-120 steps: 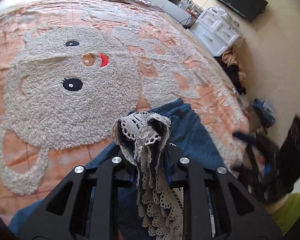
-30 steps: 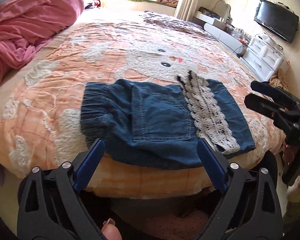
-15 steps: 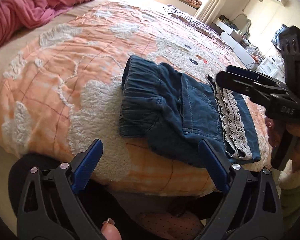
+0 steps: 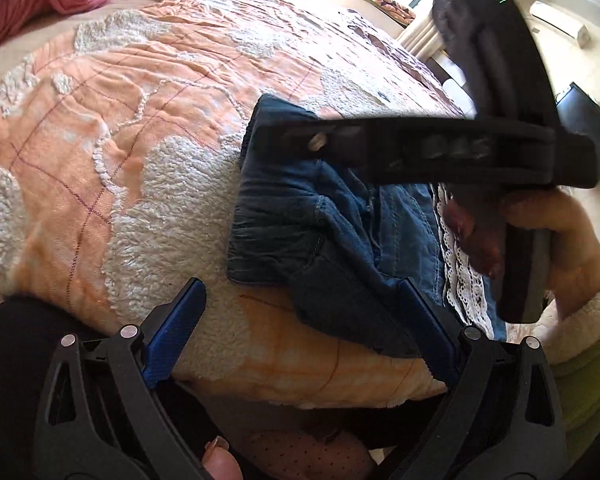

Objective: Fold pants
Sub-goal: 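Grasp the elastic waistband end with the left tool and lift it, then fold the waistband end over onto the pants with the left tool and release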

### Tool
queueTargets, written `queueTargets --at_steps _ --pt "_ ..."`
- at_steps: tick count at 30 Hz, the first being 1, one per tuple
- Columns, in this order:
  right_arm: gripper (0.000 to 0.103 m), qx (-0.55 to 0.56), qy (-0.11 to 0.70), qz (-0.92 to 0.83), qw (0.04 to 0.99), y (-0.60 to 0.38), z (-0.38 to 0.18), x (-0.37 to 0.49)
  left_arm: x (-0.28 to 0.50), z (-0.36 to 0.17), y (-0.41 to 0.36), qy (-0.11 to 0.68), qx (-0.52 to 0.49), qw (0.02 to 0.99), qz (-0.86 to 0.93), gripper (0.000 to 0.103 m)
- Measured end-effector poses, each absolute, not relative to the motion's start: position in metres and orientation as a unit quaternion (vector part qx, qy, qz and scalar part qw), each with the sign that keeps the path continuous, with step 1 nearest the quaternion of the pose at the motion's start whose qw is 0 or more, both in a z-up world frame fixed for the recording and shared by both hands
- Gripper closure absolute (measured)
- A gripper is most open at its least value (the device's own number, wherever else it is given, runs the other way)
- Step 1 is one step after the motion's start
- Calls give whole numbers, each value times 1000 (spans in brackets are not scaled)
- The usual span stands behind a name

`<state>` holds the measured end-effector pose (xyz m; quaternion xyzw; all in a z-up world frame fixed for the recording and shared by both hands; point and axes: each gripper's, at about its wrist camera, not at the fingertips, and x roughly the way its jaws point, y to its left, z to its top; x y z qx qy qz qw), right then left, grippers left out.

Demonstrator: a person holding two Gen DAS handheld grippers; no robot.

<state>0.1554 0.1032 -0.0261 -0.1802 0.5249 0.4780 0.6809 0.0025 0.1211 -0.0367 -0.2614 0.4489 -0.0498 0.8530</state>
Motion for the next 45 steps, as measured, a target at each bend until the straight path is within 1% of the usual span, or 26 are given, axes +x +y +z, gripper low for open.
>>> queueTargets --at_steps 1,2,4,6,11,12,13,14,16,17,18,19,20,23,33,40,41,44,45 --pt "48 -171 533 485 672 104 -31 155 3 -37 122 447 -267 852 -49 13" --pt "50 -166 530 487 675 102 -31 154 3 -38 123 445 -271 852 -48 13" --pt "62 -158 515 497 680 97 -26 149 4 -39 124 443 -281 850 -46 13" --pt "68 -134 503 507 687 84 -16 150 3 -38 125 439 -288 850 -43 14" --pt "71 -54 471 543 693 45 14 157 5 -34 123 429 -298 852 -37 14" --pt "71 -48 464 547 695 39 19 157 6 -33 123 427 -304 851 -38 16" --pt "71 -43 460 549 697 36 23 157 7 -33 122 425 -310 849 -45 26" --pt "71 -39 454 552 699 31 27 156 9 -32 120 423 -318 847 -54 32" --pt "71 -35 447 552 703 22 32 155 14 -32 114 427 -329 839 -75 55" --pt "71 -32 442 553 706 17 35 153 17 -31 111 430 -331 837 -80 58" --pt "71 -31 437 553 709 12 38 153 19 -29 109 429 -331 836 -84 64" --pt "71 -29 433 551 712 7 40 153 20 -25 105 428 -331 837 -89 74" --pt "71 -25 430 550 716 0 42 154 20 -21 101 425 -328 839 -91 77" --pt "71 -10 416 546 728 -24 49 157 22 -3 85 414 -303 853 -94 79" --pt "71 31 383 516 766 -107 59 169 46 30 17 406 -228 878 -111 79" --pt "71 63 389 487 779 -153 40 174 61 23 -21 413 -186 884 -117 79" --pt "69 67 391 481 782 -160 37 174 62 21 -26 414 -182 884 -118 79" --pt "68 83 394 467 787 -182 30 174 61 17 -44 412 -159 889 -122 79" --pt "66 90 397 461 789 -189 28 174 60 17 -50 410 -149 891 -126 79"
